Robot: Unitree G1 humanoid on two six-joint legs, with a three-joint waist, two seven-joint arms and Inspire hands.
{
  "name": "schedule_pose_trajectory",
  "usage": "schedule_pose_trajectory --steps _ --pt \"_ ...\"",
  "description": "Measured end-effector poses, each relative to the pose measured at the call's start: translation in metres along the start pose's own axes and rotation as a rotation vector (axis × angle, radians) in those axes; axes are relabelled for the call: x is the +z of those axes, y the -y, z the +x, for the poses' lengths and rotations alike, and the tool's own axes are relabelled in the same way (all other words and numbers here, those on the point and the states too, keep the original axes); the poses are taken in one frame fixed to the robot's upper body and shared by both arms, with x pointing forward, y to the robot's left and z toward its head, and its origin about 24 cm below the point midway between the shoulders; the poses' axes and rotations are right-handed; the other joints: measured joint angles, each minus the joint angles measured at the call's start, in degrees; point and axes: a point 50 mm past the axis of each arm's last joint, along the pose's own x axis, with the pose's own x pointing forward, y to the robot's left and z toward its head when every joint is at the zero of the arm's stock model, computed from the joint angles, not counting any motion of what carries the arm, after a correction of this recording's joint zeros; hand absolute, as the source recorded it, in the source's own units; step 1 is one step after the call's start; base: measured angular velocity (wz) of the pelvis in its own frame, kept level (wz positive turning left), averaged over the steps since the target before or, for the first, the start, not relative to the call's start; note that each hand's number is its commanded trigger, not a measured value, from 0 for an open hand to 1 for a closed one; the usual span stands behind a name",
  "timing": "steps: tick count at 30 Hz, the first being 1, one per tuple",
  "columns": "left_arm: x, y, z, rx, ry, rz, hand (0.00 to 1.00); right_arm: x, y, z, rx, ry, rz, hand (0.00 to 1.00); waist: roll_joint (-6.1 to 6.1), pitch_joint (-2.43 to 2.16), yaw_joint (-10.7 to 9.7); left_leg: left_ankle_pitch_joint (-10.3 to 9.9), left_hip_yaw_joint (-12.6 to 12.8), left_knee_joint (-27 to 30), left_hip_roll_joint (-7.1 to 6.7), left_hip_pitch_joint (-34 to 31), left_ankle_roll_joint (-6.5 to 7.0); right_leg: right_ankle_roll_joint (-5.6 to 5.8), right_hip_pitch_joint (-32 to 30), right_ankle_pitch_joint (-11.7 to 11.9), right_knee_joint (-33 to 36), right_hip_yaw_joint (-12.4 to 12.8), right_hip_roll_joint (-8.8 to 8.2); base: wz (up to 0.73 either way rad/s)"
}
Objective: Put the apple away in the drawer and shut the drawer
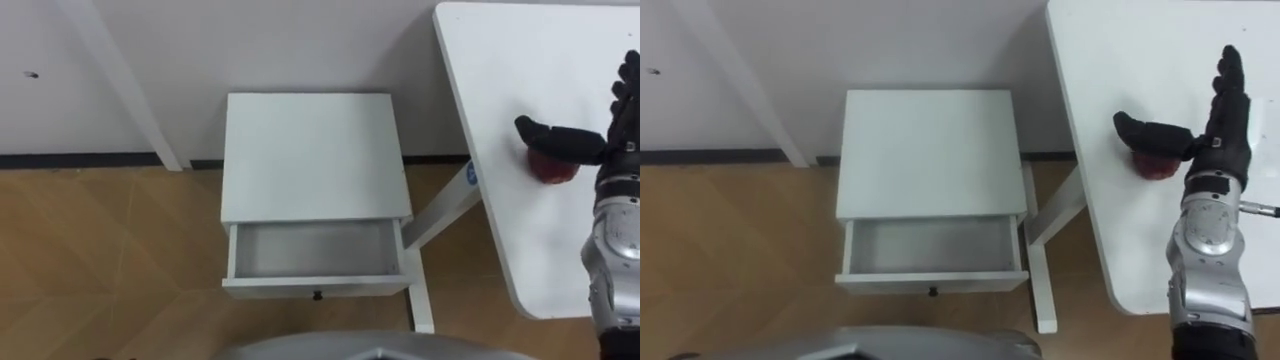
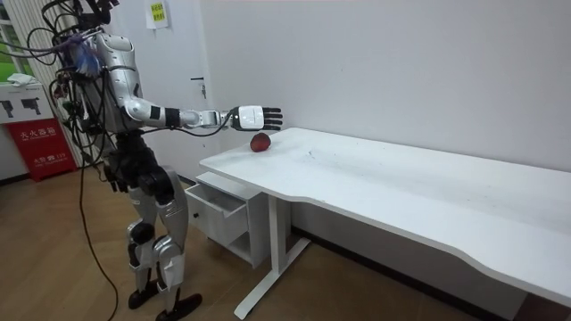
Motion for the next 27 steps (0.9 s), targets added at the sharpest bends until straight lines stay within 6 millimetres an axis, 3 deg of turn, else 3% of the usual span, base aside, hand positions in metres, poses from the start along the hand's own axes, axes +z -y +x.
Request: schedule_pose_trajectory --steps 7,12,27 --pt "0.003 -0.001 0.001 0.007 0.008 -0.006 0.00 -0.005 -0.011 -0.002 0.094 -0.012 -0.054 0.00 -0.32 -0.11 0.1 0.0 -0.2 -0.1 0.02 -0.1 0.00 0.00 0.0 0.0 0.0 -0.3 -0.02 0.01" --pt "0.005 -0.002 0.001 0.031 0.014 -0.006 0.00 -0.016 -0.008 -0.003 0.094 -0.049 -0.077 0.00 -1.03 -0.55 0.0 0.0 -0.7 -0.1 0.00 -0.1 0.00 0.00 0.2 0.0 0.0 -0.9 -0.06 0.04" --pt "0.009 -0.003 0.001 0.061 0.025 -0.008 0.00 -0.030 -0.009 -0.005 0.115 -0.059 -0.173 0.00 -1.20 -0.51 0.0 -0.1 -0.9 -0.2 -0.01 1.2 -0.02 0.00 1.7 0.0 -0.1 -1.5 -0.15 0.01"
